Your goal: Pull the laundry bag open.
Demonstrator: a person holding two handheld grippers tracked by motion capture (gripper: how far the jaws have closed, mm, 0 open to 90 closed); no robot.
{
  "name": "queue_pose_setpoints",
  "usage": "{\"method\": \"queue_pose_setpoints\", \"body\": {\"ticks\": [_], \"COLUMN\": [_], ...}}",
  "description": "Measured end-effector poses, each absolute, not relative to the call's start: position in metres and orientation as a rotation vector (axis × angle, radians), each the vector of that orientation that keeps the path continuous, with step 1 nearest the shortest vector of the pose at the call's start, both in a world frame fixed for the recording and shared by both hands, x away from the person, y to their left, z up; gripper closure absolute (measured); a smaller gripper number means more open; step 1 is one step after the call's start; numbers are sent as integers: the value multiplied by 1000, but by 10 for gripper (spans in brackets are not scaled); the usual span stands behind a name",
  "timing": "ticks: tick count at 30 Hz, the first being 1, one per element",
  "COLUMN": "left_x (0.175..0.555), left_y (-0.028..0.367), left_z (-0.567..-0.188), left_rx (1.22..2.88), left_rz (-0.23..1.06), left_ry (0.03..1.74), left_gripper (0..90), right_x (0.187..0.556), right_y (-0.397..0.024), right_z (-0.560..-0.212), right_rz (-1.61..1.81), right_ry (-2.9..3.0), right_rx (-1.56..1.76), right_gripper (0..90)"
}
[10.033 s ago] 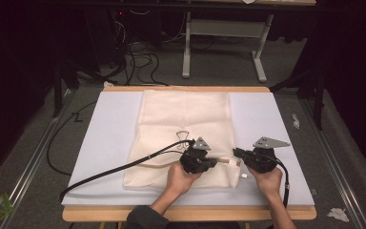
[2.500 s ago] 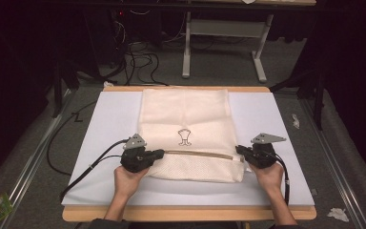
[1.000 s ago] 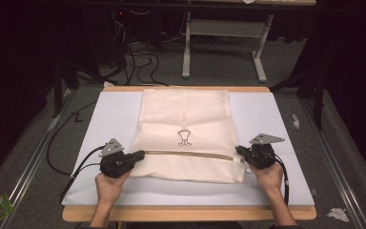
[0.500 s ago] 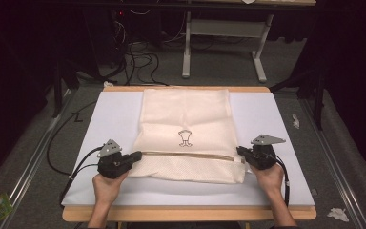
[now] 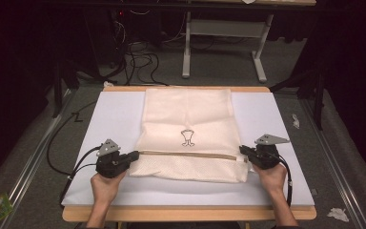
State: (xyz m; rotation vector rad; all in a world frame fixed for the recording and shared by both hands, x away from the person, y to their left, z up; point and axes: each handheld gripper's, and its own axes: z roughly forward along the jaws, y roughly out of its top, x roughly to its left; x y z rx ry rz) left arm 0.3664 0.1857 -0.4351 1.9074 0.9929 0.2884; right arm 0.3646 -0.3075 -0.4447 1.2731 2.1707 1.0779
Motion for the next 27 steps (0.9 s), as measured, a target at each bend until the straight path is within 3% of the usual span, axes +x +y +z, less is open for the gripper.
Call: {"method": "queue_pose_setpoints", "body": {"ticks": [27], "left_x": [367], "left_y": [193], "left_z": [-434], "left_rx": [1923], "left_rz": [350], "left_ry": [1015], "left_gripper": [871], "right_x": [373], "right_y": [-317], "right_z": [-444], "right_rz": [1070], "right_ry": [2128], "right_rx": [1326], "right_gripper": [892]}}
